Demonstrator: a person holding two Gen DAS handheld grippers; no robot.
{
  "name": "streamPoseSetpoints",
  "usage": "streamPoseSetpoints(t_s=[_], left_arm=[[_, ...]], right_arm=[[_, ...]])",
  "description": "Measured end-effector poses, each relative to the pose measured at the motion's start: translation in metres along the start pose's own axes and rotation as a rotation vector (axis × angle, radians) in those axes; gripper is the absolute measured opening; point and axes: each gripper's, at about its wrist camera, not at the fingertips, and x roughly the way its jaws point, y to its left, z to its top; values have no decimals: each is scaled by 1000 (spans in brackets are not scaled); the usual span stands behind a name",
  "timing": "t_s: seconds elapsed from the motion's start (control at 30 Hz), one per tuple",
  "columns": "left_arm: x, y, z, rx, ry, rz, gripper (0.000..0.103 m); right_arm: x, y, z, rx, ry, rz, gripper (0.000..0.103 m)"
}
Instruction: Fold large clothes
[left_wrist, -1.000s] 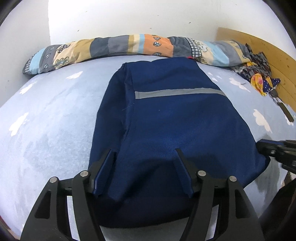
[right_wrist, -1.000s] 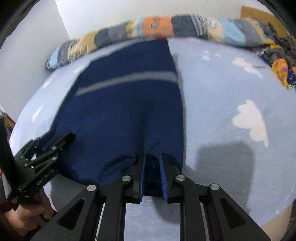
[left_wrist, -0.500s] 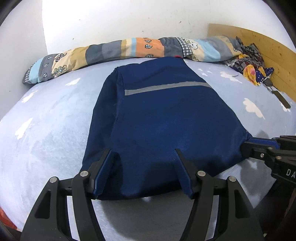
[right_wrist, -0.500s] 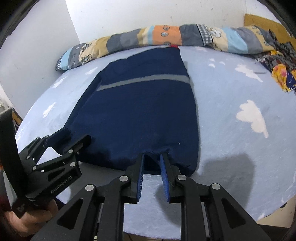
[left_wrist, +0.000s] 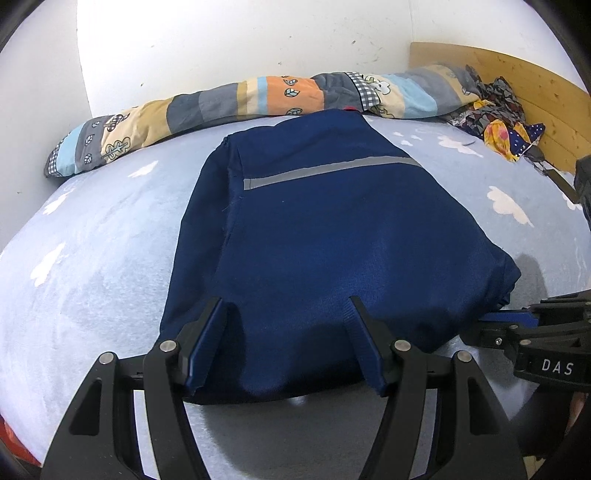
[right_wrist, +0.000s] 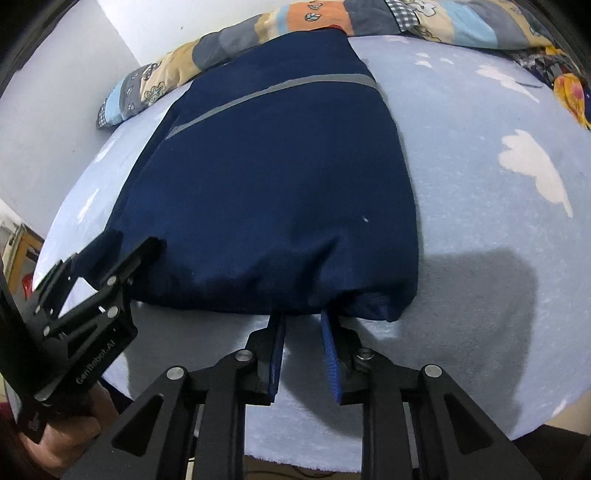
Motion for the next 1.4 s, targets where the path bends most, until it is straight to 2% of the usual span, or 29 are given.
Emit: streamPoseSetpoints(t_s=[0.17, 0.33, 0.4, 0.47, 0.5, 0.57, 0.63, 0.67, 0.77, 0.87, 0.97, 1.03, 1.1, 1.2, 1.23, 1.3, 1.4], left_arm=[[-1, 0, 0, 2, -1, 1, 66], [-2, 0, 1, -4, 5, -2, 66], [-6, 1, 1, -15, 10, -9, 66], [-12, 3, 2, -26, 14, -13, 66], [-16, 4, 3, -41, 18, -20, 67], [-27, 7, 1, -68, 24, -30, 73], [-43, 9, -1, -91, 29, -31, 84], [-53, 10, -3, -93, 27, -32, 84], [-89, 8, -13, -60, 3, -32, 87], [-115, 5, -22, -14, -12, -49, 103], [-126, 6, -22, 6, -30, -41, 103], [-125, 13, -17, -29, -30, -59, 103], [-120, 18, -14, -54, 7, -31, 103], [-111, 25, -11, -106, 60, -54, 103], [-112, 25, -11, -110, 53, -58, 103], [-117, 20, -10, -84, 24, -19, 103], [-122, 15, -11, -65, 3, -19, 103]], right_arm=[[-8, 0, -2, 13, -7, 6, 23], [-27, 6, -10, -20, -50, -16, 29], [-39, 11, -15, -43, -91, -39, 37], [-54, 16, -21, -70, -145, -67, 55], [-59, 18, -24, -76, -166, -80, 58], [-73, 20, -31, -78, -211, -102, 67], [-88, 20, -39, -75, -251, -137, 71], [-97, 19, -43, -73, -274, -145, 72], [-115, 21, -58, -71, -307, -171, 80], [-127, 28, -74, -95, -318, -178, 83], [-133, 38, -79, -129, -333, -177, 92], [-136, 41, -76, -129, -349, -181, 95], [-132, 37, -71, -95, -327, -178, 95], [-130, 28, -69, -25, -305, -162, 95], [-131, 26, -69, -8, -309, -152, 95], [-134, 23, -69, 10, -325, -154, 95], [-134, 25, -70, -6, -326, -171, 95]])
